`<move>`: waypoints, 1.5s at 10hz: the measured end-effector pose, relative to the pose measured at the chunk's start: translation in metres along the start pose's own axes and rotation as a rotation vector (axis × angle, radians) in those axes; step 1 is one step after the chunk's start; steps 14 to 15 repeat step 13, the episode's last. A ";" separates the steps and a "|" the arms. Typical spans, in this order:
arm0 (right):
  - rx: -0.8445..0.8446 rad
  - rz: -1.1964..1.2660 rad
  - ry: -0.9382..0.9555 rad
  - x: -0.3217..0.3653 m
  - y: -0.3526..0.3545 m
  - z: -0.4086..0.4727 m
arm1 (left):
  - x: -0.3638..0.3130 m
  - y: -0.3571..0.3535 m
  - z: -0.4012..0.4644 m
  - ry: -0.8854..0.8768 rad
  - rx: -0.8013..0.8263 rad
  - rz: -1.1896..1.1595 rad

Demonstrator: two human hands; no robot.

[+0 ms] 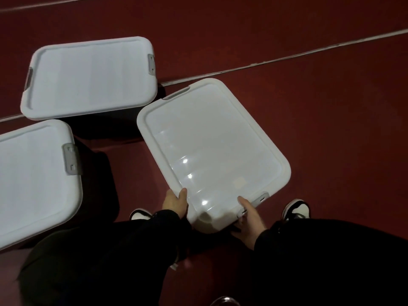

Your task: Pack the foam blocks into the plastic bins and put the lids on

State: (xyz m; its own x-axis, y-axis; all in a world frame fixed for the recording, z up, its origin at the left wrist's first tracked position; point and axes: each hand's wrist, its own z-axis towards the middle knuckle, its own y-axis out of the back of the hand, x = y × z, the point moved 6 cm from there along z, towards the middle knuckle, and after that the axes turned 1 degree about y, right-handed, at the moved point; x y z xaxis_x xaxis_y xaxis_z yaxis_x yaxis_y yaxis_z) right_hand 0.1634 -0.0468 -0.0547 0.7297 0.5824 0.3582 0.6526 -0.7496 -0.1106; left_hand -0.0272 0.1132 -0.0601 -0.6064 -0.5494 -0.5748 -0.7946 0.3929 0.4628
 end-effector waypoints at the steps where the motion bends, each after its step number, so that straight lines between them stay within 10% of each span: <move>1: 0.003 -0.072 -0.074 -0.030 -0.024 -0.013 | 0.014 0.028 -0.003 0.059 -0.187 -0.025; 3: 0.216 -0.228 -0.295 -0.103 -0.107 -0.022 | 0.029 0.115 0.019 0.101 -0.406 0.107; 6: 0.204 -0.238 -0.248 -0.110 -0.129 -0.019 | 0.010 0.125 0.001 -0.001 -0.184 0.338; 8: 0.146 -0.494 -0.114 -0.085 -0.116 -0.046 | -0.009 0.104 -0.044 -0.280 -0.043 0.357; 15: 0.099 -0.422 0.268 -0.018 -0.111 -0.108 | -0.036 0.098 -0.099 -0.426 0.005 0.361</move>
